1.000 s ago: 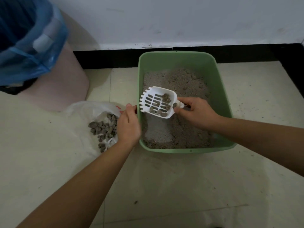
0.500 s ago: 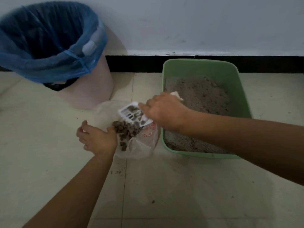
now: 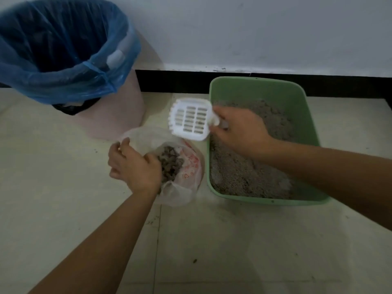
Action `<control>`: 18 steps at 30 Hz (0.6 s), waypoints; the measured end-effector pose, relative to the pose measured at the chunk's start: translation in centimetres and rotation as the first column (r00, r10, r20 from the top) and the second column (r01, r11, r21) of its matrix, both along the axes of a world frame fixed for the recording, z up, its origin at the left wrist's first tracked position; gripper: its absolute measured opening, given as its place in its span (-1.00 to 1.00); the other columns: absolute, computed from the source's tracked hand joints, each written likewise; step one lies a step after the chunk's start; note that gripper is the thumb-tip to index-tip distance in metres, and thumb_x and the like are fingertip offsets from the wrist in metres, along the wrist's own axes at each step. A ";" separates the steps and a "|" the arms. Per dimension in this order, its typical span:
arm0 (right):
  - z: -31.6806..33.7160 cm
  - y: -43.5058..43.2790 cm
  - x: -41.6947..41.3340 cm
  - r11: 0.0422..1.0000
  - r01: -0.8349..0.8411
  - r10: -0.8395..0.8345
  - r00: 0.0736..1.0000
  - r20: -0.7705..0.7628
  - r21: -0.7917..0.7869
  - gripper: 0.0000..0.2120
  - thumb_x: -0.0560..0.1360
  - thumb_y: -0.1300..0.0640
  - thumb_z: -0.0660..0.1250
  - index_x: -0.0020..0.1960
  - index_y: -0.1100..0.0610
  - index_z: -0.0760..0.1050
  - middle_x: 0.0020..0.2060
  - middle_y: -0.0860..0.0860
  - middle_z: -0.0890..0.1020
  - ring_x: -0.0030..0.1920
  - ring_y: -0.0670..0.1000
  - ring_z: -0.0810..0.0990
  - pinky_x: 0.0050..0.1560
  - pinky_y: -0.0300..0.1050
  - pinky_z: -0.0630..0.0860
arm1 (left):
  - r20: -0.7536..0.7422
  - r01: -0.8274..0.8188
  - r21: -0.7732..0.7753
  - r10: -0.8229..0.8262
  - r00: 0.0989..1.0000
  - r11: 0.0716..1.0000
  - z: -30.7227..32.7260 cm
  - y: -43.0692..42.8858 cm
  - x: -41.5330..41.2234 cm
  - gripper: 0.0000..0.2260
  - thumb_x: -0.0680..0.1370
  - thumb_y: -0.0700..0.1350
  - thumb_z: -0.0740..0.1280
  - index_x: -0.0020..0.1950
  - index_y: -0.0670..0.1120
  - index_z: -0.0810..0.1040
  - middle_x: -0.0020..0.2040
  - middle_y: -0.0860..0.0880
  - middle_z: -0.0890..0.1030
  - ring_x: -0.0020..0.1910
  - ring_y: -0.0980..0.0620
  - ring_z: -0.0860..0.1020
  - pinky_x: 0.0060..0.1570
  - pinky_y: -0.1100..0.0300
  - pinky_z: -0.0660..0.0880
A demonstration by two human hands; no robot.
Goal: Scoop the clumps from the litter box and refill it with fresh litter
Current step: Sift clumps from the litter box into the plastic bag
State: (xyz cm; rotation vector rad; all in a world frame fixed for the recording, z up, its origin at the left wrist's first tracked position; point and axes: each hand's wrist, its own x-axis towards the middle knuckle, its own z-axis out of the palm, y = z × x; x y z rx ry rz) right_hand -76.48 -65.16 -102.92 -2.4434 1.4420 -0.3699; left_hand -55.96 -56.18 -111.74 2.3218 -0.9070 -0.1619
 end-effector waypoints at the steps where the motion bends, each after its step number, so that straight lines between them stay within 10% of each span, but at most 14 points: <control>1: 0.4 -0.8 -1.0 0.998 0.069 -0.068 0.997 0.038 -0.010 -0.71 0.63 -0.02 0.22 0.32 -0.02 0.48 -0.01 -0.10 0.66 -0.20 -0.10 0.59 -0.28 -0.24 0.54 | 0.045 0.069 -0.049 -0.067 0.997 0.996 0.4 -0.3 -0.8 -0.44 0.41 -0.20 0.31 0.41 -0.17 0.33 0.44 -0.22 0.27 0.38 -0.24 0.26 0.31 -0.11 0.16; 6: 1.4 -4.4 -7.7 0.953 0.263 -0.285 0.946 -0.153 -0.150 -0.73 0.61 -0.03 0.22 0.24 0.05 0.50 -0.02 0.00 0.65 -0.18 -0.01 0.59 -0.31 -0.19 0.46 | -0.111 0.398 -0.209 -0.426 0.898 0.894 1.1 -2.6 -6.3 -0.50 0.57 -0.01 0.20 0.46 -0.19 0.30 0.37 -0.19 0.39 0.35 -0.16 0.37 0.37 -0.11 0.31; 10: 1.6 -5.6 -12.5 0.937 0.164 -0.313 0.788 -0.531 -0.309 -0.60 0.50 0.03 0.38 0.30 0.08 0.45 0.00 0.10 0.63 -0.08 0.12 0.59 -0.01 0.00 0.45 | -0.351 0.545 -0.051 -0.525 0.775 0.837 0.6 -3.3 -11.7 -0.35 0.64 0.20 0.10 0.59 -0.15 0.04 0.53 -0.17 0.26 0.51 -0.14 0.23 0.48 -0.10 0.19; 18: 2.3 -7.1 -16.7 0.898 -0.084 -0.359 0.430 -0.828 -0.433 -0.41 0.38 0.06 0.48 0.34 0.13 0.36 -0.04 0.05 0.63 -0.04 0.11 0.60 -0.04 -0.06 0.43 | -0.029 0.506 0.270 -0.518 0.855 0.819 0.2 -3.4 -14.2 -0.35 0.64 0.17 0.02 0.59 -0.22 -0.03 0.50 -0.23 0.28 0.48 -0.21 0.24 0.43 -0.16 0.14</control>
